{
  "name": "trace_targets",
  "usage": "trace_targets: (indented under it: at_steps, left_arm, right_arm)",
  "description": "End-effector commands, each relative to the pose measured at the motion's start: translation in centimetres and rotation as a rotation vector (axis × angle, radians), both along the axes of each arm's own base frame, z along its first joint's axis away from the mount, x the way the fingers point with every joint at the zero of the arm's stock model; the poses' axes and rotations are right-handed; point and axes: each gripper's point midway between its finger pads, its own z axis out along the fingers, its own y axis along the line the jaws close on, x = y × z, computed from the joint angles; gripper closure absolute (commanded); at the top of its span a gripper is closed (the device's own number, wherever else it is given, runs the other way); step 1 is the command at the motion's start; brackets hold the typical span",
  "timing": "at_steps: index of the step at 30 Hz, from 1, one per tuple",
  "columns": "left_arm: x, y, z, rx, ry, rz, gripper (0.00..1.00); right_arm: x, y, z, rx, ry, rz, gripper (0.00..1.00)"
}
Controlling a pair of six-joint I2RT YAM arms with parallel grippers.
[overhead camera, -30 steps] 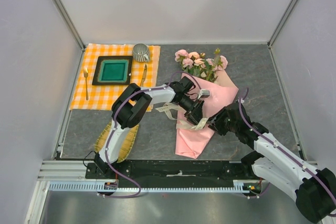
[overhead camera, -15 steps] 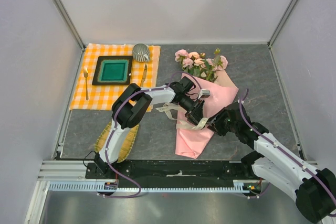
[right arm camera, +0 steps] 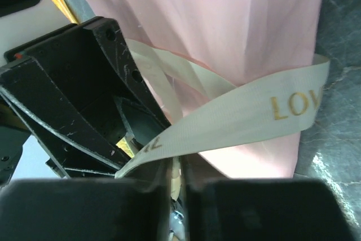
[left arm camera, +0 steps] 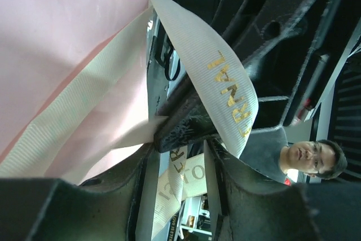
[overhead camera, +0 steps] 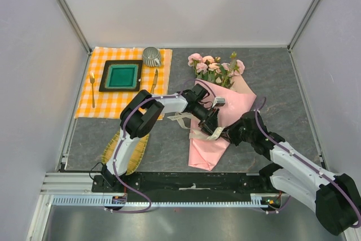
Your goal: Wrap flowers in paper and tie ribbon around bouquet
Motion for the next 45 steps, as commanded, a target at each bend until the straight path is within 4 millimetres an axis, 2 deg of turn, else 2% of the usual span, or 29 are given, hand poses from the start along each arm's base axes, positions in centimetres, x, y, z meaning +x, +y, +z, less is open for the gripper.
trace_targets:
  at_steps: [1, 4, 7, 8, 12, 14, 15, 16, 17, 18, 19, 21, 23, 24, 25, 30, 32, 35, 38, 39, 41, 44, 45]
  left_arm:
    - [0.0, -0.6, 3.9, -0.087, -0.047, -0.007, 0.55]
    - [0.2, -0.4, 4.4, -0.085, -0.071, 0.013, 0.52]
    - [1.7, 0.5, 4.0, -0.027, -0.111, 0.092, 0.47]
    - [2.9, 1.0, 4.5, -0.016, -0.152, 0.139, 0.47]
    - [4.9, 3.5, 4.1, 0.093, -0.208, 0.254, 0.45]
    - [5.7, 4.6, 3.8, 0.161, -0.228, 0.310, 0.21]
    - [5.8, 5.0, 4.5, 0.168, -0.253, 0.331, 0.19]
    - [5.8, 5.5, 4.5, 0.201, -0.256, 0.353, 0.21]
    - [6.9, 6.3, 3.8, 0.269, -0.298, 0.412, 0.23]
    - [7.1, 6.9, 4.5, 0.290, -0.334, 0.444, 0.26]
    - [7.6, 7.5, 4.5, 0.320, -0.362, 0.473, 0.31]
    - [9.2, 9.0, 3.9, 0.409, -0.466, 0.539, 0.35]
    - [10.3, 10.2, 3.5, 0.488, -0.523, 0.550, 0.34]
    - [10.6, 10.5, 3.1, 0.517, -0.535, 0.541, 0.31]
    - [10.8, 11.0, 1.4, 0.582, -0.534, 0.520, 0.25]
    - [13.0, 14.5, -1.4, 0.799, -0.659, 0.529, 0.20]
    - [13.9, 15.4, -2.4, 0.847, -0.686, 0.548, 0.13]
    - [15.5, 15.6, -2.7, 0.867, -0.732, 0.577, 0.05]
    - [16.9, 15.0, -2.3, 0.834, -0.746, 0.580, 0.03]
    - [17.0, 15.0, -3.3, 0.852, -0.735, 0.564, 0.03]
    - [17.2, 14.7, -3.6, 0.841, -0.707, 0.549, 0.03]
    - [16.4, 13.9, -5.3, 0.810, -0.620, 0.503, 0.03]
    - [16.3, 14.0, -5.9, 0.818, -0.604, 0.501, 0.07]
  right_arm:
    - [0.3, 1.1, 0.9, 0.101, -0.001, -0.015, 0.99]
    - [-0.5, 0.7, 0.1, 0.104, 0.035, -0.041, 1.00]
    - [-1.4, -0.1, -0.9, 0.085, 0.056, -0.059, 1.00]
    - [-1.8, -0.4, -1.2, 0.059, 0.050, -0.038, 1.00]
    - [-2.7, -1.7, -1.4, -0.066, 0.041, 0.016, 1.00]
    - [-2.9, -2.0, -1.4, -0.107, 0.043, 0.042, 1.00]
    - [-3.0, -2.3, -1.0, -0.144, 0.032, 0.077, 1.00]
    - [-2.9, -2.4, -0.7, -0.166, 0.016, 0.089, 1.00]
    - [-2.8, -2.5, -0.5, -0.185, 0.001, 0.109, 1.00]
    - [-2.6, -2.5, 0.3, -0.206, -0.018, 0.133, 1.00]
    - [-2.8, -3.2, -0.1, -0.271, -0.018, 0.175, 1.00]
    - [-2.9, -3.8, 0.6, -0.340, -0.022, 0.219, 1.00]
    - [-2.9, -4.5, 0.8, -0.406, -0.032, 0.265, 1.00]
    - [-2.9, -4.6, 1.2, -0.421, -0.038, 0.280, 1.00]
    - [-2.8, -4.8, 1.1, -0.437, -0.033, 0.288, 1.00]
    - [-2.7, -4.3, 1.0, -0.440, -0.029, 0.339, 1.00]
    - [-2.6, -4.2, 1.0, -0.438, -0.027, 0.336, 1.00]
    - [-2.4, -4.2, 1.2, -0.446, -0.034, 0.344, 1.00]
    - [-2.3, -4.3, 1.3, -0.463, -0.035, 0.365, 1.00]
    - [-2.3, -4.3, 1.5, -0.472, -0.039, 0.376, 1.00]
    - [-2.1, -4.4, 1.6, -0.490, -0.044, 0.388, 1.00]
    - [-1.4, -4.6, 2.5, -0.525, -0.059, 0.396, 1.00]
    - [-1.2, -4.7, 2.7, -0.533, -0.058, 0.399, 1.00]
